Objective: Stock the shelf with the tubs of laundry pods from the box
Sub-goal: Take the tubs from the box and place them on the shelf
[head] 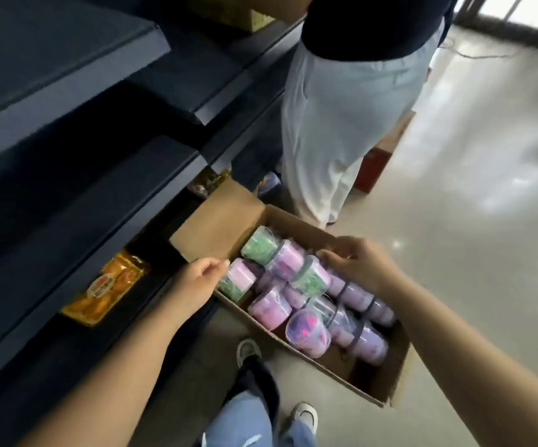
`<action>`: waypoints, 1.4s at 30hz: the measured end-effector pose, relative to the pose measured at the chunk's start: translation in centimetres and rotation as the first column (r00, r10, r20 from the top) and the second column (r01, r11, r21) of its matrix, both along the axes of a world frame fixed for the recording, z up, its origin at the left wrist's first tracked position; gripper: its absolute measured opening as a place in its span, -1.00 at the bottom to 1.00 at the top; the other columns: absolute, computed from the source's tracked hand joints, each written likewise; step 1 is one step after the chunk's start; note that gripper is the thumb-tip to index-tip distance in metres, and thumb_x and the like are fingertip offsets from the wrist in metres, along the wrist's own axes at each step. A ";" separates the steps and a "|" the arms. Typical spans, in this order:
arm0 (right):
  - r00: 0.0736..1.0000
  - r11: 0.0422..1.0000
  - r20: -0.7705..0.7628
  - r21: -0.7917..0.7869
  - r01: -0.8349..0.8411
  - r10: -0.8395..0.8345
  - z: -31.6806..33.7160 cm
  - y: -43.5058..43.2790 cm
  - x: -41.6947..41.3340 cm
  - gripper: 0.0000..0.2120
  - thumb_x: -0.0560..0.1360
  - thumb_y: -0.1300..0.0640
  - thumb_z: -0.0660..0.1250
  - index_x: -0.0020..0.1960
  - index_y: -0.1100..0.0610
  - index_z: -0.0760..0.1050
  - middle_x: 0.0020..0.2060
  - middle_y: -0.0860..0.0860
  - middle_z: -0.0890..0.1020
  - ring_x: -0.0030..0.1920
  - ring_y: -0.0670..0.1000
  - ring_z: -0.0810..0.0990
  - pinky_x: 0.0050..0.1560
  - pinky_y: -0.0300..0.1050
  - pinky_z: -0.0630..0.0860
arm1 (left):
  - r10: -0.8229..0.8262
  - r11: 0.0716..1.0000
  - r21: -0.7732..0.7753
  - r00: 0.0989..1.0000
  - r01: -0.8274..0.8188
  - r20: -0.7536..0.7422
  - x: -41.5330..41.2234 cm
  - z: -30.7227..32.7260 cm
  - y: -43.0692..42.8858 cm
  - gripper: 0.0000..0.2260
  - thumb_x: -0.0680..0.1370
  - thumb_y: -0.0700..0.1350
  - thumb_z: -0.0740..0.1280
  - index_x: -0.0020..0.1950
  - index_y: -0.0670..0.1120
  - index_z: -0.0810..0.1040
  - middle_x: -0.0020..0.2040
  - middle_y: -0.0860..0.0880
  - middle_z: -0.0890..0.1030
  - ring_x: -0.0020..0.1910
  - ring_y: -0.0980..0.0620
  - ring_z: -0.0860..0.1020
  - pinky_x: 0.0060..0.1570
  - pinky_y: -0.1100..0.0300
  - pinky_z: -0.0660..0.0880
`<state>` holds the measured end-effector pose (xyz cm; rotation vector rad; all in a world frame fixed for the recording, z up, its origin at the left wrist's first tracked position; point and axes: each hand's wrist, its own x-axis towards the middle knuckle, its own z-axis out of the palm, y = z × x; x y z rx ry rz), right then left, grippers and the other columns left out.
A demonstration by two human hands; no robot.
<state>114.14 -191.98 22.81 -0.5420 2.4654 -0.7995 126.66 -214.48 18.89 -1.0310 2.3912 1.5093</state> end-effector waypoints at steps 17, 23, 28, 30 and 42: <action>0.923 0.916 0.276 0.369 0.157 -0.269 -27.4 -1.8 -9.2 -0.29 0.40 -0.04 0.43 0.43 0.17 0.23 0.39 0.12 0.36 0.36 0.10 0.35 0.31 -0.06 0.29 | 0.020 0.826 0.471 0.852 -0.308 0.522 -15.7 -25.4 -0.3 -0.54 0.51 0.07 0.29 0.28 -0.21 0.40 0.21 -0.19 0.48 0.26 -0.08 0.42 0.17 0.16 0.34; 0.866 0.943 0.424 0.302 0.140 -0.265 -34.5 -1.1 -10.3 -0.02 0.31 -0.02 0.51 0.50 0.20 -0.02 0.48 0.11 0.12 0.47 0.07 0.12 0.42 -0.14 0.09 | 0.174 0.656 0.586 0.850 -0.477 0.497 -17.5 -30.6 3.9 -0.39 0.43 0.11 0.38 0.42 0.00 0.27 0.43 0.06 0.33 0.37 0.08 0.31 0.19 0.20 0.26; 0.825 0.968 0.514 0.203 0.150 -0.236 -37.1 -0.3 -10.9 0.13 0.24 -0.02 0.55 0.51 0.18 -0.14 0.51 0.08 0.03 0.50 0.02 0.02 0.49 -0.12 -0.01 | 0.378 0.586 0.540 0.793 -0.604 0.477 -18.6 -33.8 5.6 -0.07 0.03 0.32 0.52 0.34 0.05 0.39 0.28 0.09 0.51 0.20 0.11 0.51 0.02 0.25 0.49; 0.887 0.963 0.424 0.258 0.073 -0.181 -37.1 -0.1 -10.9 0.09 0.22 -0.08 0.54 0.51 0.15 -0.04 0.47 0.10 0.13 0.48 0.06 0.09 0.45 -0.15 0.02 | 0.395 0.644 0.496 0.809 -0.582 0.436 -18.2 -35.4 6.1 0.07 0.00 0.44 0.43 0.42 0.02 0.28 0.35 0.03 0.44 0.27 0.04 0.47 0.18 0.12 0.45; 0.929 0.957 0.259 0.192 0.219 -0.264 -33.4 0.1 -9.5 -0.15 0.21 -0.10 0.55 0.35 0.15 0.24 0.20 0.01 0.44 0.16 -0.02 0.41 0.06 -0.23 0.29 | 0.588 0.687 0.344 0.768 -0.640 0.254 -16.7 -31.2 7.3 -0.31 0.00 0.30 0.48 0.03 0.03 0.45 0.11 0.05 0.59 0.07 0.09 0.58 0.16 0.14 0.50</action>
